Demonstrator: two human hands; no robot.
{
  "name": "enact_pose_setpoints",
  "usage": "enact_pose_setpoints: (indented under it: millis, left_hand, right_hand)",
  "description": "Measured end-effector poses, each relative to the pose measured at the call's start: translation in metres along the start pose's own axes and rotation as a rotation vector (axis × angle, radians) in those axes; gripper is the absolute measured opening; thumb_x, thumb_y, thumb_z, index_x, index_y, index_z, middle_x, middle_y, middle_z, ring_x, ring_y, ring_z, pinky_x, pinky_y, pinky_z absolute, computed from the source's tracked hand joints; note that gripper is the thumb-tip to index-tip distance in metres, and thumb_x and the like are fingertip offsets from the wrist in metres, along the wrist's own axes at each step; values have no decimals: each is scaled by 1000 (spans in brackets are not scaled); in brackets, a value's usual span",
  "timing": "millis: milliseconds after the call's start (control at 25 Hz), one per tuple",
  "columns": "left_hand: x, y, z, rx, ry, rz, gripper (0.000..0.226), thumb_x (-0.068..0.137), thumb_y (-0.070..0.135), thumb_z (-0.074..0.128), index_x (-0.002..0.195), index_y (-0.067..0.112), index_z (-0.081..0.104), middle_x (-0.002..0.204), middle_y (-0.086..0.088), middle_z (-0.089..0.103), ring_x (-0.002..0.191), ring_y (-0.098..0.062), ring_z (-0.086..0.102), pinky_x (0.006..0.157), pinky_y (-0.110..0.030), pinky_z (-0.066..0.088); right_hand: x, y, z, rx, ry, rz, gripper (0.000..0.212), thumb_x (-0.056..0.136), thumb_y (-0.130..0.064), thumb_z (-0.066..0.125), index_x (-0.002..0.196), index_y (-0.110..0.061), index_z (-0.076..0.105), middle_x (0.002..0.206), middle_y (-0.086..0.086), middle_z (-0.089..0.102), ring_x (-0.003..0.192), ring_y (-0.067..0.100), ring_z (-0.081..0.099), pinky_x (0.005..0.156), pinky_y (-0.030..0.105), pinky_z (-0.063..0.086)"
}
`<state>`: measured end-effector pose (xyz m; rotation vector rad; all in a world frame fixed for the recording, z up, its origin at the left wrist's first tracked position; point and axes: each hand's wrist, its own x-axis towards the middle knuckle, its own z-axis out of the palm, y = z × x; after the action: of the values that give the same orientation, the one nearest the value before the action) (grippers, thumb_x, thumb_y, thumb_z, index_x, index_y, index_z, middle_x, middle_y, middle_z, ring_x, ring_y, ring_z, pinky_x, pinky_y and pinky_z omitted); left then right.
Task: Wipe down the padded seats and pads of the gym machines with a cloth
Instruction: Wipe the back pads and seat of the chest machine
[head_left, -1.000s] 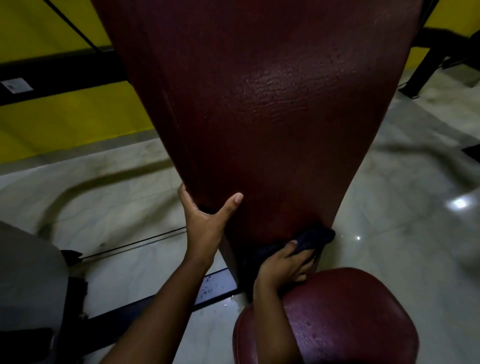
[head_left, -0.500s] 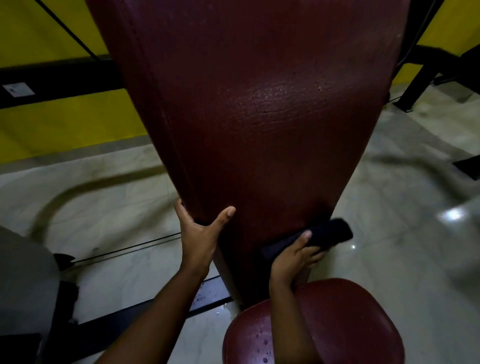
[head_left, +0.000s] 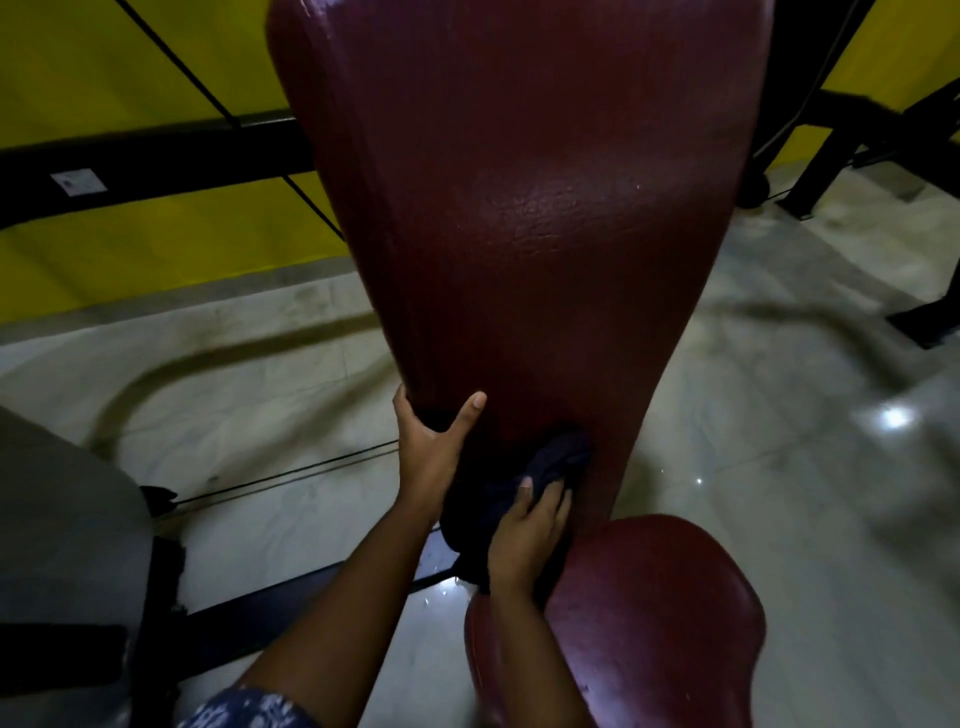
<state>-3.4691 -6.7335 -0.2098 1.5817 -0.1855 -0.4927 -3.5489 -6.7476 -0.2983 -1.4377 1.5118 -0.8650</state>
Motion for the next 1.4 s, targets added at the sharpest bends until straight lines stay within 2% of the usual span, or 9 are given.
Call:
enact_pose_setpoints:
  millis: [240,400,520,640,800,960,1160,1280,1400]
  left_hand:
    - [-60,16,-24,-19,-1,-152,55,92,26,57,141,14,36,142,-3,44,123,-8,42,96,-17,36]
    - [-96,30,-25,80,-28,-100,46,94,29,52,137,17,43,143,-3,44,127,-11,42,103,-24,35]
    - [-107,52,-11,252,-90,86,48,93,30,54,138,19,42,146,-3,39,136,-17,35,112,-36,31]
    - [-110,78,17,407,-156,314,53,93,28,55,142,17,37,150,-3,33,142,-15,21,116,-33,22]
    - [-78,128,66,684,-214,713,63,90,46,46,145,18,32,152,3,29,145,-9,9,120,-34,7]
    - [-16,189,113,1114,-106,1106,64,91,50,37,147,22,24,153,0,29,144,-15,11,119,-37,4]
    - [47,223,125,1537,70,1305,61,98,51,15,150,21,16,154,-6,27,145,-23,14,114,-47,12]
    - [57,210,119,1650,142,1426,60,98,47,19,149,17,21,154,-9,27,143,-28,20,112,-50,20]
    - [59,211,123,1662,222,1474,58,98,46,23,147,15,27,152,-10,32,141,-29,25,110,-52,24]
  right_hand:
    - [-21,-48,-88,-142,-184,-162,42,97,-16,47,136,-1,43,147,20,34,133,36,33,106,32,25]
    - [-20,-77,-129,-95,-237,-173,54,94,-37,41,137,-4,43,141,19,42,130,34,38,107,41,32]
    - [-5,-105,-145,-28,-251,-155,62,92,-46,35,137,-4,42,134,18,48,123,33,46,101,45,39]
    - [28,-135,-161,17,-203,-209,77,85,-59,28,137,-5,42,135,16,49,124,31,46,101,47,39]
    - [101,-177,-177,88,-225,-316,48,98,-35,39,139,-9,41,136,11,48,126,27,44,102,47,38]
    - [170,-227,-177,56,-244,-407,49,99,-32,37,144,-13,32,151,9,28,138,26,27,107,42,33]
    - [232,-313,-145,156,-293,-702,45,99,-24,43,142,-12,37,154,5,21,141,23,22,107,28,25]
    - [256,-338,-120,-36,-331,-779,54,95,-47,44,144,-30,31,156,3,18,139,24,23,109,38,24]
    - [280,-331,-107,80,-352,-698,69,85,-63,47,143,-26,35,144,7,42,130,25,41,101,36,36]
